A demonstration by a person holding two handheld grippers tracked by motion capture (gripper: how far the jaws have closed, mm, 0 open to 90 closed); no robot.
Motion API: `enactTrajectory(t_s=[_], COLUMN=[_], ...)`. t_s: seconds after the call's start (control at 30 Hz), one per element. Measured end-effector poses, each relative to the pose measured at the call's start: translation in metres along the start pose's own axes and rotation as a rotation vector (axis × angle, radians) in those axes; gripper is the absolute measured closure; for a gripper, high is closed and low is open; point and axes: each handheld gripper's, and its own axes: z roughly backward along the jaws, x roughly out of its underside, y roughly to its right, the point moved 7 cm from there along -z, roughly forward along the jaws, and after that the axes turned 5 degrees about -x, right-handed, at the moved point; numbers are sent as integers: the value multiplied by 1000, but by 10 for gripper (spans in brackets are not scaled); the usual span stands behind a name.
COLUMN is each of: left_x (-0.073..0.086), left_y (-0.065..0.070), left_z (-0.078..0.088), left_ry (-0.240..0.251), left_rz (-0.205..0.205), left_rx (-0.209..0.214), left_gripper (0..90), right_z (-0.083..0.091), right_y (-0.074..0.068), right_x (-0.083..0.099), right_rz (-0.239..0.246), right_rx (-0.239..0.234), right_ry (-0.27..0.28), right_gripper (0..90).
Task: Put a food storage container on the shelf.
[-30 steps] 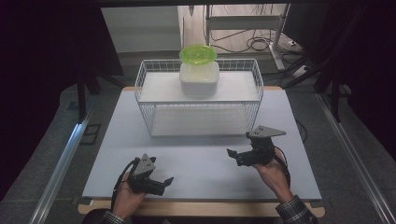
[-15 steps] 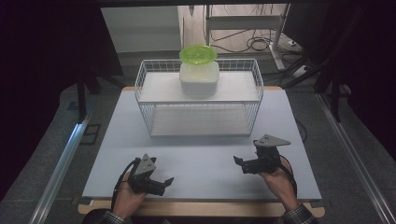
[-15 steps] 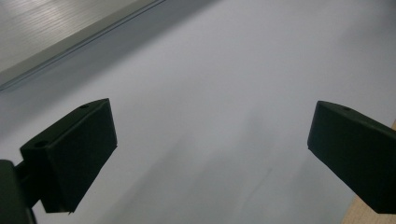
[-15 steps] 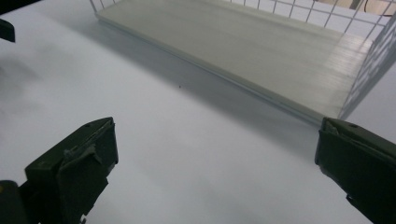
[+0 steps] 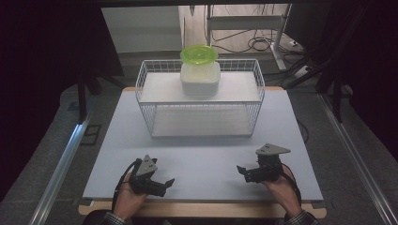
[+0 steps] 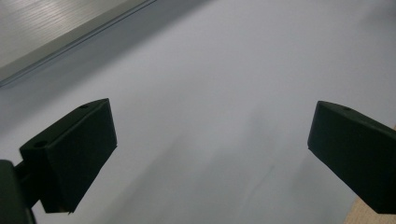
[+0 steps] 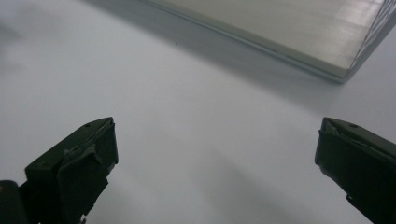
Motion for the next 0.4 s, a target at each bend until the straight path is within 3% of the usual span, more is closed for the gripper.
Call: enactTrajectory(t_s=[0.4], left_x=[0], left_y=[0], left_z=[-1], left_ry=[-8], left_rz=[-1], left_rx=[-5], left_gripper=[11], right_z=[-6], right_y=[1], right_x=[18], right_rz=[6], right_rx=[21], right_ry=[-87], right_gripper=[0])
